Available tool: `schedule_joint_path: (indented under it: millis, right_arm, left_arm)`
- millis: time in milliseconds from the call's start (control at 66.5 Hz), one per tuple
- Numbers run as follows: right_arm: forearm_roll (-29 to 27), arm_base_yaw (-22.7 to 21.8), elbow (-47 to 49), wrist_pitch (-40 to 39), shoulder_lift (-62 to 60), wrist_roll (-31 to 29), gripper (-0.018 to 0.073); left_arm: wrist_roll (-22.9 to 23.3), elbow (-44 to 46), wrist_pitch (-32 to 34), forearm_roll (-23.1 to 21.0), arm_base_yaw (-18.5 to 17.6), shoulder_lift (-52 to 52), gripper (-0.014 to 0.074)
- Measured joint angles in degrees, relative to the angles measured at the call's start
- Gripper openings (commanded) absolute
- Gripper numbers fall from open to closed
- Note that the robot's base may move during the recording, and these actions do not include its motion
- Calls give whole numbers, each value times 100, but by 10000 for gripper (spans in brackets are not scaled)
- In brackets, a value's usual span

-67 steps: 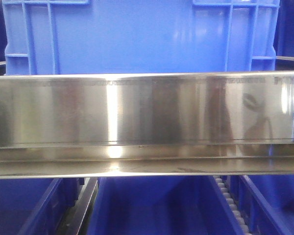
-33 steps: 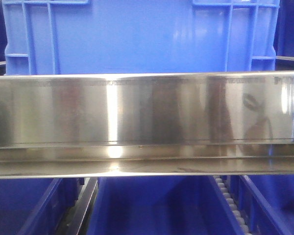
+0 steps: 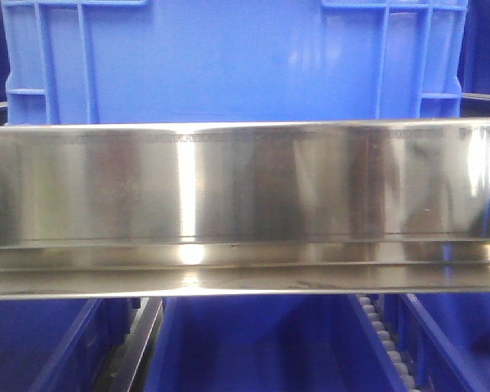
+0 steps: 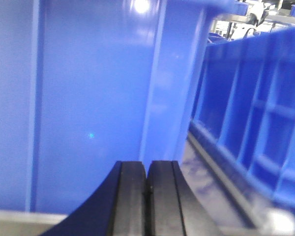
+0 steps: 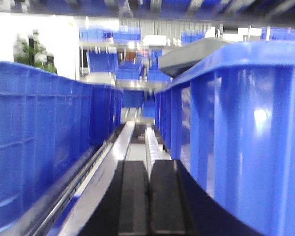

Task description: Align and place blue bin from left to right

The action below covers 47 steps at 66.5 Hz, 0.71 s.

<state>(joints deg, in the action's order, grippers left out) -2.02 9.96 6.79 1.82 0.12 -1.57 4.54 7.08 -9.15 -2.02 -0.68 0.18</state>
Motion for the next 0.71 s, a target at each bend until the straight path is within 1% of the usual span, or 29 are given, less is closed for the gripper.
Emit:
schedule_joint_path:
  millis: [120, 286, 451, 571, 706]
  right_arm:
    - [0, 0, 712, 944, -12, 0, -84]
    - [0, 0, 1533, 1615, 241, 0, -84]
    - [0, 0, 2191, 1786, 824, 0, -84]
    - [0, 0, 2612, 1813, 1329, 0, -84]
    - [0, 0, 3137, 1860, 1965, 0, -84]
  left_arm:
    - [0, 578, -416, -11, 0, -4, -111]
    - [0, 1379, -880, -11, 0, 215, -111]
    - [0, 2163, -994, -11, 0, 917, -111]
    - [0, 2876, -1031, -11, 0, 1687, -111]
    - [0, 3721, -1360, -11, 0, 2611, -111]
